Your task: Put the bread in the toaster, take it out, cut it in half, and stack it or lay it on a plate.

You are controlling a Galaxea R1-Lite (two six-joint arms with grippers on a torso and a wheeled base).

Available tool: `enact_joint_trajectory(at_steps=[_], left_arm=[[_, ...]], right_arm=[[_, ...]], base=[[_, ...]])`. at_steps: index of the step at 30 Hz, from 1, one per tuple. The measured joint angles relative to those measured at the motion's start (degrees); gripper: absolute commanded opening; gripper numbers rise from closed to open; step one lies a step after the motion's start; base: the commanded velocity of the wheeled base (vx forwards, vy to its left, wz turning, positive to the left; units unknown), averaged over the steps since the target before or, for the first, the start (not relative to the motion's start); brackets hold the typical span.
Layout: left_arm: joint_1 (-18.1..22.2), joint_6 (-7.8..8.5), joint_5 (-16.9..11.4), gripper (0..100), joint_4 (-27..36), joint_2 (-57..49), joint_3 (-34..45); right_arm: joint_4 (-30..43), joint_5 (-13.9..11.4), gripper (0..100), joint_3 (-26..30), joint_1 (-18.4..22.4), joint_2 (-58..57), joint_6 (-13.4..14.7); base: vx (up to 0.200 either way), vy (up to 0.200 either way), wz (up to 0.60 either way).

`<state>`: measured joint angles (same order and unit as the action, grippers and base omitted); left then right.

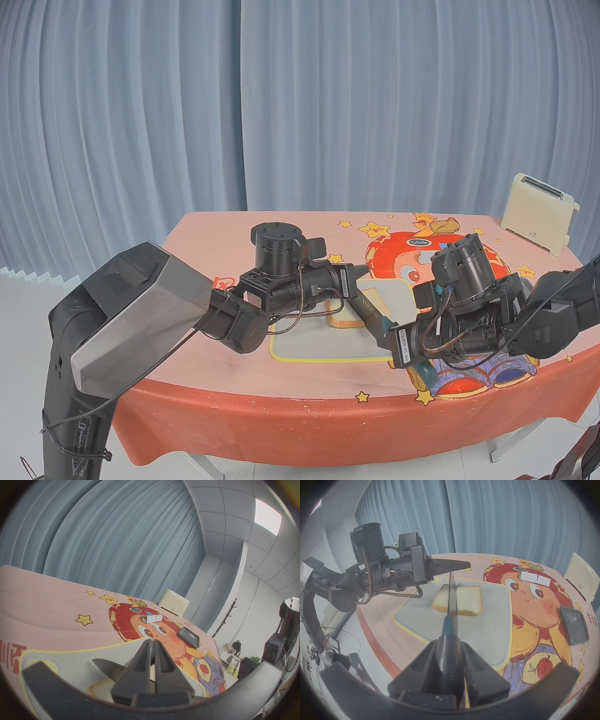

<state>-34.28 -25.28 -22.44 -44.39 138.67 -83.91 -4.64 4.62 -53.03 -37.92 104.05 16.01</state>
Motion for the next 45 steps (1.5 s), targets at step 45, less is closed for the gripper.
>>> enact_joint_trajectory(at_steps=[45], left_arm=[[0.22,-0.09,1.07,0,6.49,3.5,-9.5]], right_arm=[[0.41,2.55,0,-0.17,-0.79,-0.41,1.76]], base=[[0.0,0.0,0.0]])
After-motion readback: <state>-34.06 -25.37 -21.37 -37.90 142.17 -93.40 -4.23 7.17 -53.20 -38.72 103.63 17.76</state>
